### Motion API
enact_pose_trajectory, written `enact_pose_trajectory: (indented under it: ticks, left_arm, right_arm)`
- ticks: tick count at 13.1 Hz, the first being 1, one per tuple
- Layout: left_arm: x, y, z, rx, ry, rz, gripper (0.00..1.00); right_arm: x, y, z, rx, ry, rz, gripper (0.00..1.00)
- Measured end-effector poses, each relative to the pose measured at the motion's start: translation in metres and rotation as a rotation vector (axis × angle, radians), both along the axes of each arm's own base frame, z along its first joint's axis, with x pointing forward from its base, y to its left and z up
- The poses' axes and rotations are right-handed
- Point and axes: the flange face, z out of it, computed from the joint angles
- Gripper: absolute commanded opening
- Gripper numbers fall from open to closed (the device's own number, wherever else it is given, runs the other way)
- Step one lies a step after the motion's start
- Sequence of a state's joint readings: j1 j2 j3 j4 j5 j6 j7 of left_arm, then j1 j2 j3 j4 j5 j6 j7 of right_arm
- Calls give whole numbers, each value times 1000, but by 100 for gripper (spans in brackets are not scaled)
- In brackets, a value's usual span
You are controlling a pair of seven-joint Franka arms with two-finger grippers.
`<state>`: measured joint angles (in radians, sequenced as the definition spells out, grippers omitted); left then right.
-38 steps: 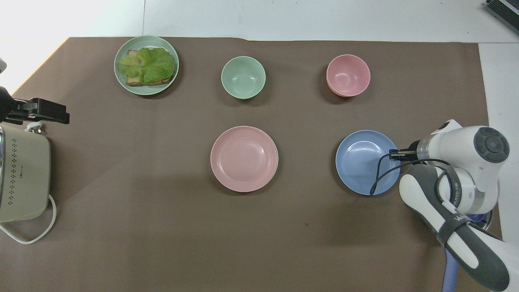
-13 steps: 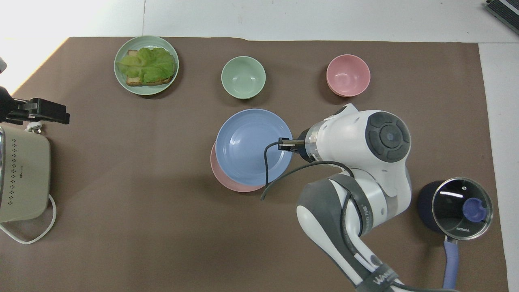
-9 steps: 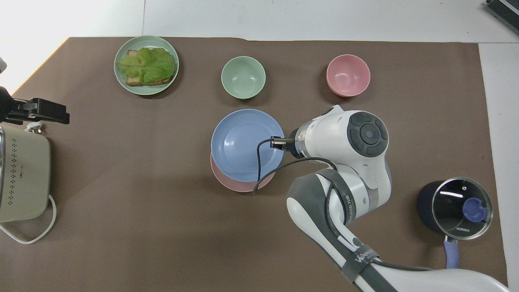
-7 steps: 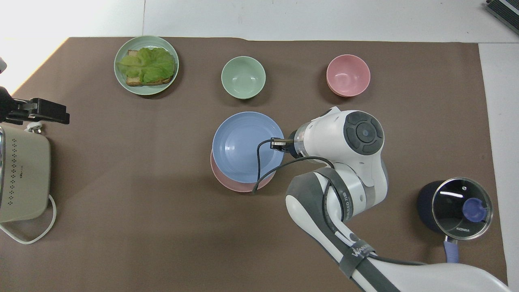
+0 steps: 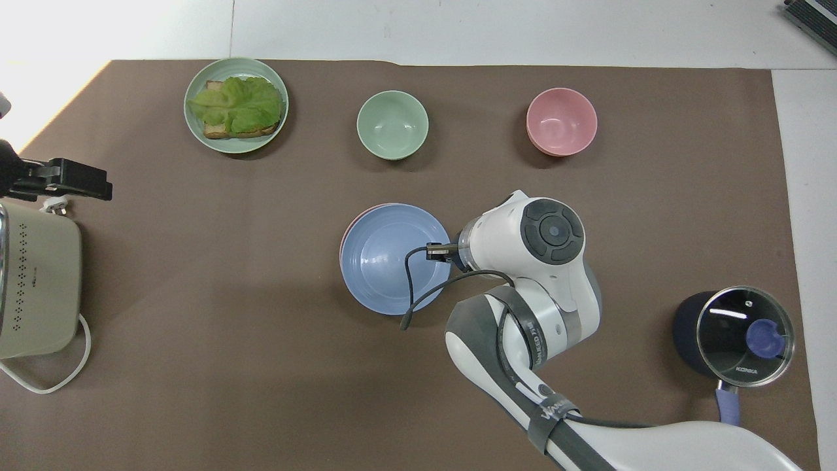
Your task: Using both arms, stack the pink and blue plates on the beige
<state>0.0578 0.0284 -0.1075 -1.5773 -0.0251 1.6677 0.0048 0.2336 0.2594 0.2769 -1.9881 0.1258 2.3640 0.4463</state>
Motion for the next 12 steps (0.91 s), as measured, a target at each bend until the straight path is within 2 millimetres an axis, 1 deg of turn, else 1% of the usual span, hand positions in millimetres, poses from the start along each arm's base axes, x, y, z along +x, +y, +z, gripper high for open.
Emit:
enact_pose_trajectory:
  ticks: [4, 5, 7, 8, 9, 11, 12]
  left_arm:
    - [0, 0, 0, 0, 0, 0, 100]
    - [0, 0, 0, 0, 0, 0, 100]
    - [0, 0, 0, 0, 0, 0, 100]
    - [0, 0, 0, 0, 0, 0, 100]
    - [0, 0, 0, 0, 0, 0, 100]
    - [0, 0, 0, 0, 0, 0, 100]
    - [0, 0, 0, 0, 0, 0, 100]
  right_arm:
    - [3, 0, 0, 6, -38, 1, 0]
    - [4, 0, 0, 11, -50, -1, 4]
    - [6, 1, -1, 17, -59, -4, 58]
    - [6, 1, -1, 17, -60, -4, 73]
    - [7, 1, -1, 18, -62, -5, 86]
    - [10, 2, 5, 24, -74, -7, 97]
    - [13, 1, 10, 29, -84, -11, 100]
